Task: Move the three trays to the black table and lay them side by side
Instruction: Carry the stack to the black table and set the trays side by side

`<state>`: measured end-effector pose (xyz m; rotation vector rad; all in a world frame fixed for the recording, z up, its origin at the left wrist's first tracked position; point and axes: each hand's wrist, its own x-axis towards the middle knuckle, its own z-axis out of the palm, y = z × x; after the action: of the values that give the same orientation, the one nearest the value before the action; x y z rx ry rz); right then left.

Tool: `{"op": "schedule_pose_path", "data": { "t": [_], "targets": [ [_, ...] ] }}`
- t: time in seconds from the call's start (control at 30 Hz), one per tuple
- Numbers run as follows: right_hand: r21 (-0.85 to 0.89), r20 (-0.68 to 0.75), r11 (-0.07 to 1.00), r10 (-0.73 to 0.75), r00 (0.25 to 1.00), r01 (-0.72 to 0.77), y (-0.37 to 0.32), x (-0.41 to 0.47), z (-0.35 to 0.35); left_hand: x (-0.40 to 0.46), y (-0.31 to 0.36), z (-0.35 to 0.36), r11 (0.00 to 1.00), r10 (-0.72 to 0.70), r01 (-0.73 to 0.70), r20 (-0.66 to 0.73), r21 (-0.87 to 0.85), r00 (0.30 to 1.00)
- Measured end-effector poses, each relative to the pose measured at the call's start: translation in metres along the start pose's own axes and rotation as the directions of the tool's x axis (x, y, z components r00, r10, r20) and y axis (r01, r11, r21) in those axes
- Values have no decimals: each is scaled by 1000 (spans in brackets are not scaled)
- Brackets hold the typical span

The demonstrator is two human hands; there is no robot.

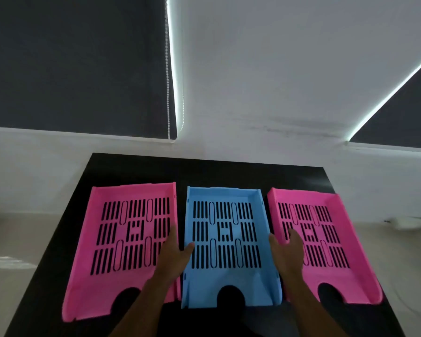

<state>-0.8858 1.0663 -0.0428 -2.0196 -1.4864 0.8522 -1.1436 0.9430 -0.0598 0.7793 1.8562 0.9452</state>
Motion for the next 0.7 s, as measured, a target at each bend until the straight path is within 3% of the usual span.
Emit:
{"op": "schedule_pose_path", "data": {
  "t": [0.1, 0.47, 0.7],
  "targets": [
    [-69, 94, 996, 63, 994, -57, 20, 4, -5, -2, -2, 8, 998, 5, -3, -39, 61, 999],
    [-80, 211, 986, -126, 969, 146, 40, 9, 6, -3, -5, 24, 985, 31, -7, -138, 170, 990],
    [-124, 245, 978, -133, 960, 167, 43, 15, 6, -2, -8, 30, 980, 35, -3, -156, 200, 987]
  ]
}}
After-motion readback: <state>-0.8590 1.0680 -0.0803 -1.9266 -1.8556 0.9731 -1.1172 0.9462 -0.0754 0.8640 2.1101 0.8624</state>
